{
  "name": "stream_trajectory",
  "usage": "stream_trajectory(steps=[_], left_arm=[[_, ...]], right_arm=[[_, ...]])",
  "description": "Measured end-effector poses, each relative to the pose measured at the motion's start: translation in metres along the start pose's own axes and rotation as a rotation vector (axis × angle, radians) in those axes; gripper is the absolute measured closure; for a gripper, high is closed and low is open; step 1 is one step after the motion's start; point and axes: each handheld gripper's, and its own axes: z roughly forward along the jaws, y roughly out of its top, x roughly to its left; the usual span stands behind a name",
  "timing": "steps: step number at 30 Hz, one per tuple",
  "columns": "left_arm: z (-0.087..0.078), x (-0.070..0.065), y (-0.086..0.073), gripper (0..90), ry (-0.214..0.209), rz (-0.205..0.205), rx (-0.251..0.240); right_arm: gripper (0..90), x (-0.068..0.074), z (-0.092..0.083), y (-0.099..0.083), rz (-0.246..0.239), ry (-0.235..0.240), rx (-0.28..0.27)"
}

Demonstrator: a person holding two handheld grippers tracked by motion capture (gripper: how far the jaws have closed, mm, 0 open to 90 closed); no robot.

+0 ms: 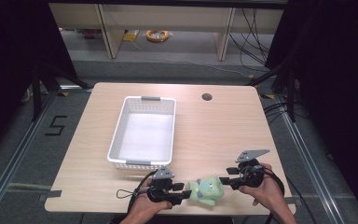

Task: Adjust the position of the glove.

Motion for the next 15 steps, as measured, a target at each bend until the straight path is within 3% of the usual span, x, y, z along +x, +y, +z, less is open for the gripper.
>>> stream_trajectory(steps=[2, 4, 5, 7, 8, 11, 12, 15], left_arm=[[-0.001, 0.001, 0.0, 46.4, 0.018, -0.011, 0.005], [-0.002, 0.002, -0.001, 43.4, 0.015, -0.024, 0.011], [-0.002, 0.002, -0.001, 41.9, 0.018, -0.036, 0.013], [-0.002, 0.002, -0.001, 40.4, 0.024, -0.058, 0.016], [-0.003, 0.005, -0.001, 39.9, -0.011, -0.105, 0.023], [-0.002, 0.006, -0.001, 39.4, 0.005, -0.116, 0.022], [-0.001, 0.005, -0.001, 39.1, 0.005, -0.12, 0.022], [0.001, 0.004, -0.002, 38.6, -0.002, -0.123, 0.031]], right_arm=[[44.4, 0.0, 0.0, -0.001, 0.018, 0.003, -0.023], [41.4, 0.003, 0.0, -0.003, 0.082, 0.003, -0.029], [40.4, 0.0, 0.001, -0.004, 0.058, -0.007, -0.048], [39.0, 0.002, 0.002, -0.005, 0.078, 0.003, -0.048], [39.0, 0.003, 0.001, -0.006, 0.079, 0.006, -0.036], [37.4, 0.007, 0.007, -0.009, 0.099, 0.028, -0.05], [37.5, 0.008, 0.007, -0.009, 0.102, 0.041, -0.019], [37.5, 0.008, 0.014, -0.011, 0.118, 0.043, -0.015]])
